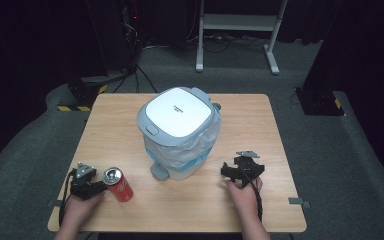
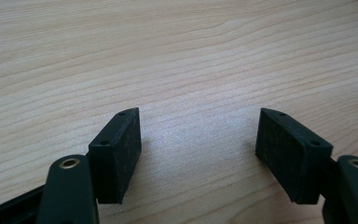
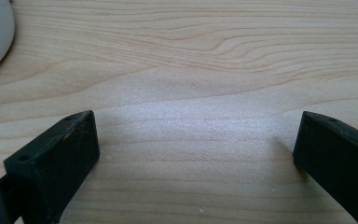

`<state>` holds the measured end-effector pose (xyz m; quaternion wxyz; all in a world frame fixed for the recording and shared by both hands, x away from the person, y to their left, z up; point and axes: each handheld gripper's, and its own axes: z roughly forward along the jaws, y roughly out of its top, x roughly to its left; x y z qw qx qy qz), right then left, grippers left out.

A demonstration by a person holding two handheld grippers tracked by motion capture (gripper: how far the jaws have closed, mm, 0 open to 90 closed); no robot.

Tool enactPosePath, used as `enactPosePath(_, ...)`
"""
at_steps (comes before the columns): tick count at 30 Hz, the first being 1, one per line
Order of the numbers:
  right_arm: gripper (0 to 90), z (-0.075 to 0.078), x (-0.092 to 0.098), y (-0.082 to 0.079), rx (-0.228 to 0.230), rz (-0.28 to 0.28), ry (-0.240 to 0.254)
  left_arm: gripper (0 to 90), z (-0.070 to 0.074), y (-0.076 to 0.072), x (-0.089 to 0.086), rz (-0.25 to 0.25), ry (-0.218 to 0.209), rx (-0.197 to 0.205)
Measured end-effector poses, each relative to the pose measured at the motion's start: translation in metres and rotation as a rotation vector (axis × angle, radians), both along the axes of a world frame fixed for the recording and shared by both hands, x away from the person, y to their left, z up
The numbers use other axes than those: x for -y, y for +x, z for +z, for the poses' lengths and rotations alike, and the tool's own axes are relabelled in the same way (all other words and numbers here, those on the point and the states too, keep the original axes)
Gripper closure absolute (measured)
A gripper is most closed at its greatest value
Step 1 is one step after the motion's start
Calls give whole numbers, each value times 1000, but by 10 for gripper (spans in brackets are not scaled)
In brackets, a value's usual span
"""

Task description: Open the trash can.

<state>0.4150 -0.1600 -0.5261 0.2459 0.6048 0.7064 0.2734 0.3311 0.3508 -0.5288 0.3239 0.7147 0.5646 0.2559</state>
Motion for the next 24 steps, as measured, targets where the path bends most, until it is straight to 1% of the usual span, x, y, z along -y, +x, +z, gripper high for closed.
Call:
enactPosePath(4, 0, 0, 3, -1, 1, 39, -1, 310, 0, 0, 0, 1, 1, 0)
enactPosePath(5, 0, 0, 3, -1, 1, 39, -1, 310, 0, 0, 0, 1, 1, 0)
enactPosePath(9, 0, 0, 2, -7, -2, 91, 2, 311, 0, 0, 0, 2, 2, -2)
enactPosePath(15, 1, 0, 2, -8, 0, 127, 3, 316, 0, -1, 1, 13, -1, 0)
enactPosePath(24, 7, 0, 1, -9, 3, 129, -2, 317, 0, -1, 0, 10, -5, 0)
